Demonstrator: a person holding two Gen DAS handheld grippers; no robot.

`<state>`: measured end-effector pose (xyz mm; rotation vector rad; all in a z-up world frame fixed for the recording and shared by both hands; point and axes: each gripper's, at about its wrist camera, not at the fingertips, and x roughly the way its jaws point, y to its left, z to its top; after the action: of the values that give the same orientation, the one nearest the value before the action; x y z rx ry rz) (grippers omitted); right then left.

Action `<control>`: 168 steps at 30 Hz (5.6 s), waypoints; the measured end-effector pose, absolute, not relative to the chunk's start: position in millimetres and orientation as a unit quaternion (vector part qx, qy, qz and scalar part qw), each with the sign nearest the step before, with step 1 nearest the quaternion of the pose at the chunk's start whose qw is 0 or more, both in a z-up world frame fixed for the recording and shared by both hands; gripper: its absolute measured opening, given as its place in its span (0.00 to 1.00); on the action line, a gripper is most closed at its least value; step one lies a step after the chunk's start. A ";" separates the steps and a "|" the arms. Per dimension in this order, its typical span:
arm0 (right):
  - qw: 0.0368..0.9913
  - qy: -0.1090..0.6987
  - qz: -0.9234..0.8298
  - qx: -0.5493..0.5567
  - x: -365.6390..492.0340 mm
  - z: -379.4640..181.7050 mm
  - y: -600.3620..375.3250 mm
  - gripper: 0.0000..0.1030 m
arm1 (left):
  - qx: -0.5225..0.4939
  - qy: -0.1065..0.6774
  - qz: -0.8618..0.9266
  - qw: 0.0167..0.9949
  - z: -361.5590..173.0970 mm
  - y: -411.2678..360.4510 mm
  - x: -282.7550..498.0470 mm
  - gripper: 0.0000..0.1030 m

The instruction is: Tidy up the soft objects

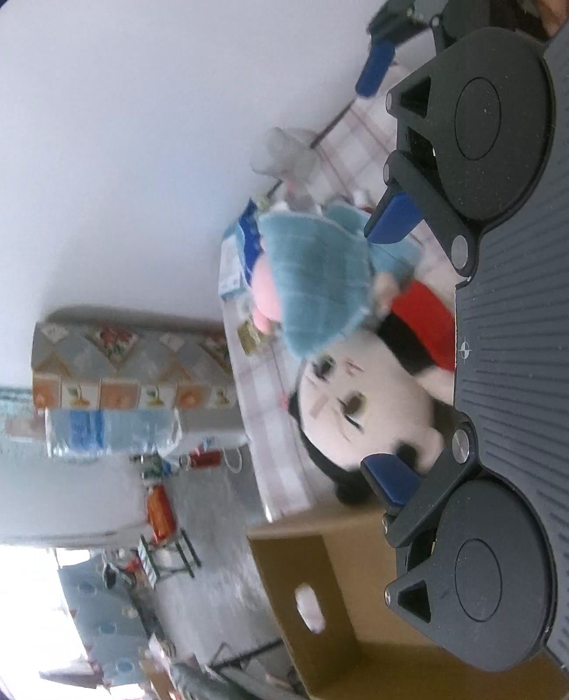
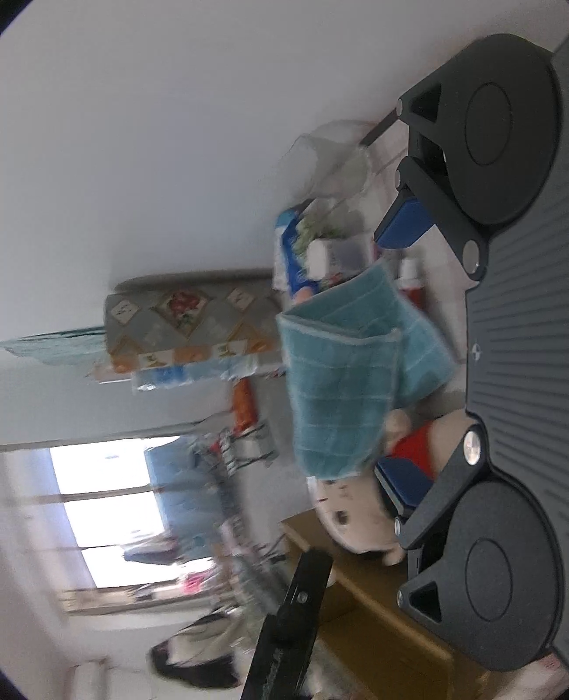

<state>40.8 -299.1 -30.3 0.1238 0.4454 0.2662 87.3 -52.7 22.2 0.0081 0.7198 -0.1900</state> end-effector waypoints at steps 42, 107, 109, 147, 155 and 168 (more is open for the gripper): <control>0.881 0.273 0.321 0.214 34.2 -52.2 -361.9 0.39 | -0.002 0.474 -0.195 0.859 -14.2 -114.1 98.5 0.22; 0.863 0.359 0.296 0.198 94.7 -95.6 -367.9 0.18 | 0.114 0.439 -0.146 0.879 -102.0 -161.3 74.4 0.42; 0.852 0.360 0.322 0.200 89.6 -93.6 -366.3 0.18 | 0.112 0.434 -0.145 0.882 -104.8 -159.0 72.5 0.43; 0.854 0.338 0.394 0.037 40.3 -76.6 -333.6 0.55 | -0.082 0.496 -0.168 0.848 -102.5 -88.2 83.3 0.52; 0.855 0.354 0.373 -0.066 41.9 -98.1 -288.7 0.56 | -0.107 0.510 -0.170 0.836 -105.7 -82.0 86.6 0.52; 0.876 0.359 0.322 -0.012 41.3 -109.2 -284.6 0.32 | -0.174 0.517 -0.202 0.813 -104.0 -78.0 91.0 0.68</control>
<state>41.3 -284.6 -109.2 -0.0256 0.7499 0.6721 91.1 -78.0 -104.0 -0.3711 1.1043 -0.4319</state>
